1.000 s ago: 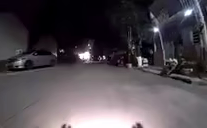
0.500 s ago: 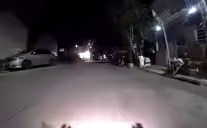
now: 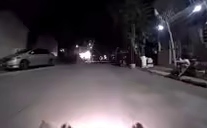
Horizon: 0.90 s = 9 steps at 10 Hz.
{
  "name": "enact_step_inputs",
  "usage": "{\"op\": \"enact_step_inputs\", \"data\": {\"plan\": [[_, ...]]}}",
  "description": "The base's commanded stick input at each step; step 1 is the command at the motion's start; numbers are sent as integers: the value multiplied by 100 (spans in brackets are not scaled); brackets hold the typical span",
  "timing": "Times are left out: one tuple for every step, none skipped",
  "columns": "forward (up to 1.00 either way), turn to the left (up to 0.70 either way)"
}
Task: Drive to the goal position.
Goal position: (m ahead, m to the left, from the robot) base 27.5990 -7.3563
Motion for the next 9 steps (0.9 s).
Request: {"op": "enact_step_inputs", "data": {"plan": [[60, 0], [60, 0], [60, 0], [60, 0], [60, 0], [60, 0], [60, 0], [60, 0], [60, 0]]}}
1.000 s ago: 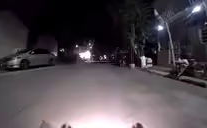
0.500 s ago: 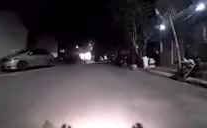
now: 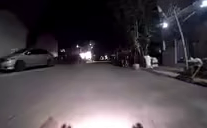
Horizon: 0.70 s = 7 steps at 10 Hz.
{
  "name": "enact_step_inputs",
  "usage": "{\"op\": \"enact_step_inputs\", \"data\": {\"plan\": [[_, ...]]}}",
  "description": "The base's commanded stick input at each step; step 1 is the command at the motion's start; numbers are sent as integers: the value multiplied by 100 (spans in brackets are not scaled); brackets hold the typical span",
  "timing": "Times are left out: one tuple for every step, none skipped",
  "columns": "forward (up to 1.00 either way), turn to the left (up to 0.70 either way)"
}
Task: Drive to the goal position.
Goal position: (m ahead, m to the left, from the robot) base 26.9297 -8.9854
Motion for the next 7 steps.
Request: {"op": "enact_step_inputs", "data": {"plan": [[60, 0], [60, 0], [60, 0], [60, 0], [60, 0], [60, 0], [60, 0]]}}
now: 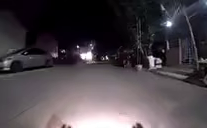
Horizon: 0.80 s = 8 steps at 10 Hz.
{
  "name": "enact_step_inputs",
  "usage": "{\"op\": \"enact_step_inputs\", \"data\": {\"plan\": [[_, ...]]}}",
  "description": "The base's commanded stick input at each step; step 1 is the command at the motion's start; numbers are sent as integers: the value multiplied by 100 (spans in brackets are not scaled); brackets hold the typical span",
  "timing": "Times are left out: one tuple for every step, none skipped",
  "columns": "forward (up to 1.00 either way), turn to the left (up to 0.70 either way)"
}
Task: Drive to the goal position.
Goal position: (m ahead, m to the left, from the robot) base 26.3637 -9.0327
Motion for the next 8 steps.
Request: {"op": "enact_step_inputs", "data": {"plan": [[60, 0], [60, 0], [60, 0], [60, 0], [60, 0], [60, 0], [60, 0], [60, 0]]}}
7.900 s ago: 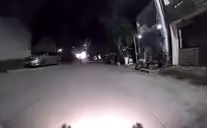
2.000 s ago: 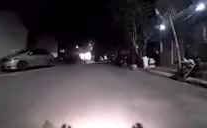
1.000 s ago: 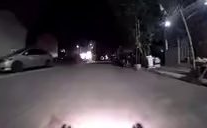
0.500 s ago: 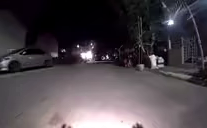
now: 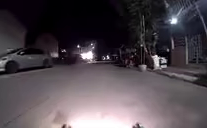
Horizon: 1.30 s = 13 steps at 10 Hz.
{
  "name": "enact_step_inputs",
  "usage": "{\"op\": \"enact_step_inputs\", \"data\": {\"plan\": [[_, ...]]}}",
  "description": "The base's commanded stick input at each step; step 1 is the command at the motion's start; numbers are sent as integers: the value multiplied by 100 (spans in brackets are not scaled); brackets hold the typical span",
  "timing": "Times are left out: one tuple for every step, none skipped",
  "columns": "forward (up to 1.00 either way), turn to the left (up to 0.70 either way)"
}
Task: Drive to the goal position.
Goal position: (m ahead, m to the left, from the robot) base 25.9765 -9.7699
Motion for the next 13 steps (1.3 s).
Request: {"op": "enact_step_inputs", "data": {"plan": [[60, 0], [60, 0], [60, 0], [60, 0], [60, 0], [60, 0], [60, 0], [60, 0], [60, 0], [60, 0], [60, 0], [60, 0], [60, 0]]}}
